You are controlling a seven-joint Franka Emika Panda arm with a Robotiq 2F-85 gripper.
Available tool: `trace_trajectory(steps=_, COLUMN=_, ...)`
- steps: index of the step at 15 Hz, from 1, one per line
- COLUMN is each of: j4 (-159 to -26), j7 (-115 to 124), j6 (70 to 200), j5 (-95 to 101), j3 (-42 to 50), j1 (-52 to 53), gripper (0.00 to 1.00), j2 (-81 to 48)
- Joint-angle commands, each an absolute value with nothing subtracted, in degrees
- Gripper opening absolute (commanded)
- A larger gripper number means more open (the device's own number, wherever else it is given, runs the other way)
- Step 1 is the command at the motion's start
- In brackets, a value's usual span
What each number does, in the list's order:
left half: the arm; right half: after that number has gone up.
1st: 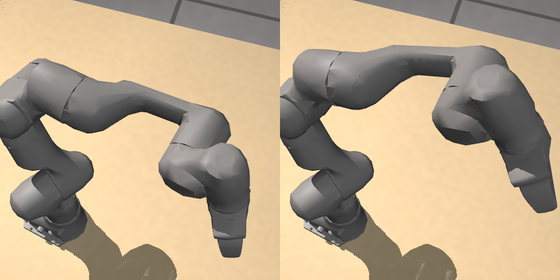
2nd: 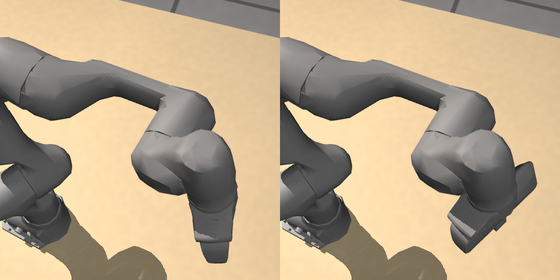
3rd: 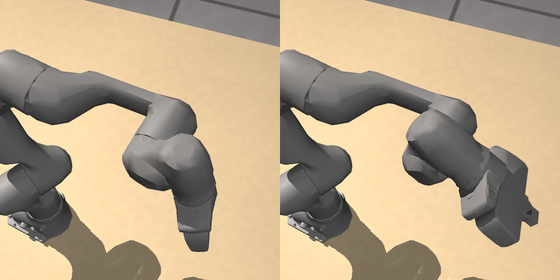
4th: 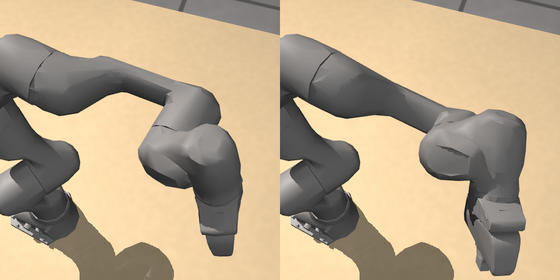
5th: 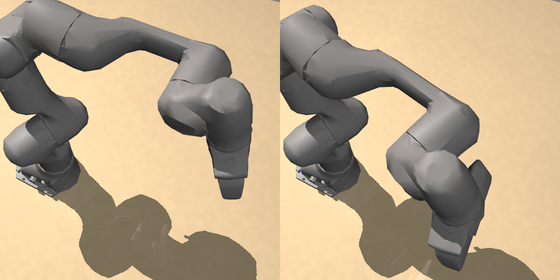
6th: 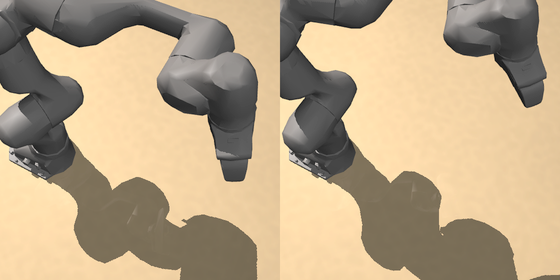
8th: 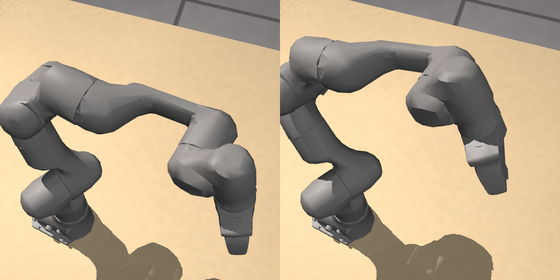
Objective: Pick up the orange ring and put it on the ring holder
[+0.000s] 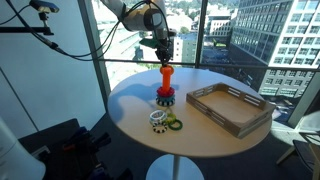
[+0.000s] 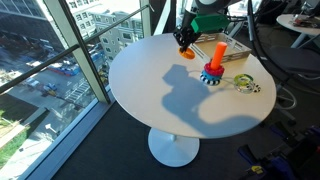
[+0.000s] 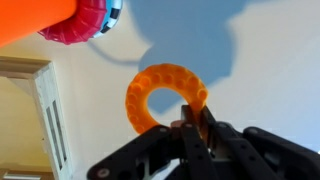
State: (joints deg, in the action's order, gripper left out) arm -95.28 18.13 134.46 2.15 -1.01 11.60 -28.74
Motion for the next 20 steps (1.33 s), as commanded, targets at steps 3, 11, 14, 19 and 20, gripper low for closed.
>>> trace_trajectory(steps=3, j4=-94.0, j7=18.8, j6=130.1, j5=4.4, j3=-0.5, j1=12.1, gripper=0.06, j2=-23.6)
trace_trajectory(steps=11, j4=-94.0, j7=20.0, j6=121.0, j5=9.0, j3=-0.8, j1=11.9, gripper=0.06, j2=-17.2)
trace_trajectory(steps=14, j4=-95.2, j7=20.5, j6=118.6, j5=10.8, j3=-0.8, j1=11.5, gripper=0.06, j2=-14.8)
trace_trajectory(steps=19, j4=-96.6, j7=21.5, j6=118.1, j5=12.6, j3=-0.4, j1=10.3, gripper=0.06, j2=-13.7)
trace_trajectory(steps=20, j4=-96.8, j7=21.5, j6=118.3, j5=12.5, j3=-0.3, j1=9.9, gripper=0.06, j2=-14.0)
